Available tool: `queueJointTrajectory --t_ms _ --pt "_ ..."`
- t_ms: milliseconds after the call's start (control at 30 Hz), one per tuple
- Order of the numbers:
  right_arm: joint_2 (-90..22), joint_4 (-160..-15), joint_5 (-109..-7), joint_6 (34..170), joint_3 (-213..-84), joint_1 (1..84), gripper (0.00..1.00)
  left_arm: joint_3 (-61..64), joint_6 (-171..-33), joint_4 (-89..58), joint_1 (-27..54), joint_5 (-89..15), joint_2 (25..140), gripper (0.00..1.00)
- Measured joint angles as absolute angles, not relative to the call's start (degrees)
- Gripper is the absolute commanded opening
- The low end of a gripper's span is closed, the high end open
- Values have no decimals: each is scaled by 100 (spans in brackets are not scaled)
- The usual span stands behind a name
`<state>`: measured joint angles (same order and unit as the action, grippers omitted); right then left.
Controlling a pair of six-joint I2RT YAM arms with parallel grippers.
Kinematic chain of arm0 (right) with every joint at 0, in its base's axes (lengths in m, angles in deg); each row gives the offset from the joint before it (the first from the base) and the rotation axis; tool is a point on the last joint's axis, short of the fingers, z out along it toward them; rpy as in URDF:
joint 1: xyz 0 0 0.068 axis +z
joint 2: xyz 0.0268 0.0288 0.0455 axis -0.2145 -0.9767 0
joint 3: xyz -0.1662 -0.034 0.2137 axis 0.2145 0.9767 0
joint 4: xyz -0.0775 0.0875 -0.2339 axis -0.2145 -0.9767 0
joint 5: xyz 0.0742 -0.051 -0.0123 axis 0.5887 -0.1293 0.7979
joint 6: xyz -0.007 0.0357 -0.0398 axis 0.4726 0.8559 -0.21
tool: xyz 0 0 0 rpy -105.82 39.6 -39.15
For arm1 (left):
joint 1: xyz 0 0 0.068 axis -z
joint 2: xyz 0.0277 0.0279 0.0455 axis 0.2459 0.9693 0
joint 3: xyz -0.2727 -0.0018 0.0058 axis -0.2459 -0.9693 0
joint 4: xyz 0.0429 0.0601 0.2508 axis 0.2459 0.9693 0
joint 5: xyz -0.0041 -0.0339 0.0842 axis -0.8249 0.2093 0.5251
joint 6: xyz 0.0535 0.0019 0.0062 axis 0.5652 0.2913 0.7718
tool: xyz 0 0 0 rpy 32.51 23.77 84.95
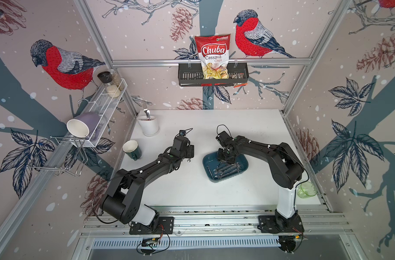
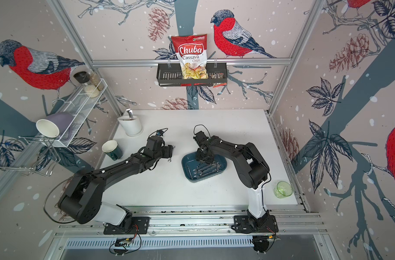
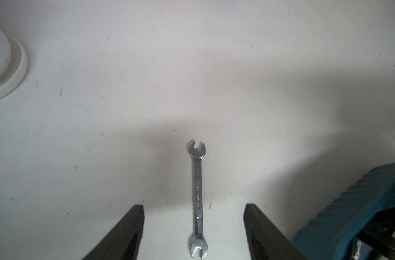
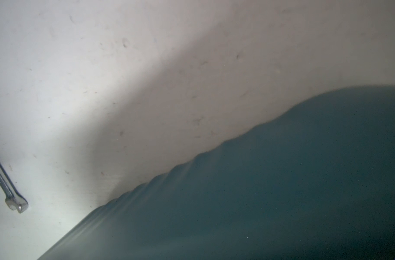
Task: Take out the wrench from the storage box
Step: Pick up the wrench from the storage box.
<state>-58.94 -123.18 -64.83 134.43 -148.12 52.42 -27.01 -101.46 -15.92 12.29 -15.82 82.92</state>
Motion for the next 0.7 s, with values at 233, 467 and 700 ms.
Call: queueJointTrajectory --t_ms 233,467,700 --pt "-5929 -12305 -6485 13445 -14830 5248 40 -2780 -10146 -1682 1229 -1553 8181 75" --pt "-6067 -12425 -6684 13522 -15005 5336 20 -2869 -10142 -1752 1229 -1536 8032 76" --pt "-6052 -12646 -6872 13557 -15042 5423 8 -2913 -10111 -1765 1229 -1523 7953 76"
